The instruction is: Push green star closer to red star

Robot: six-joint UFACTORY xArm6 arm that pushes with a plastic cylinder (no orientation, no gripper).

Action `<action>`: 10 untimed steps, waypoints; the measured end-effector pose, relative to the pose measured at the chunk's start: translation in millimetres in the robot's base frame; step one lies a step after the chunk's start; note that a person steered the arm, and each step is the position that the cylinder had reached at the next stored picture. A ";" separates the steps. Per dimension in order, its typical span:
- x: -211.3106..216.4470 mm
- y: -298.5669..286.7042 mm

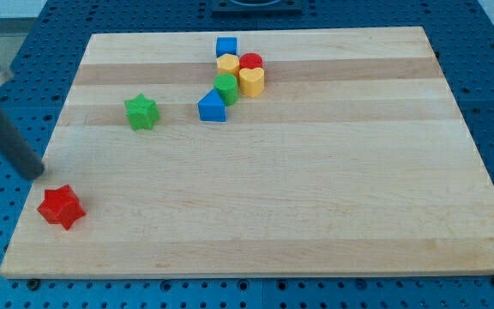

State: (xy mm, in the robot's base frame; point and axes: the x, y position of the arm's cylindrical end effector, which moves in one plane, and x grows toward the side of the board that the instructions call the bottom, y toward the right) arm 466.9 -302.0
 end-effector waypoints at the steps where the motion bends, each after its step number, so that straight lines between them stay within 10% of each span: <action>1: -56.2 12.0; 3: -103.5 110.9; 8: -9.8 127.1; 10: -44.2 171.7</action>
State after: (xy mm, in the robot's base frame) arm 422.7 -130.3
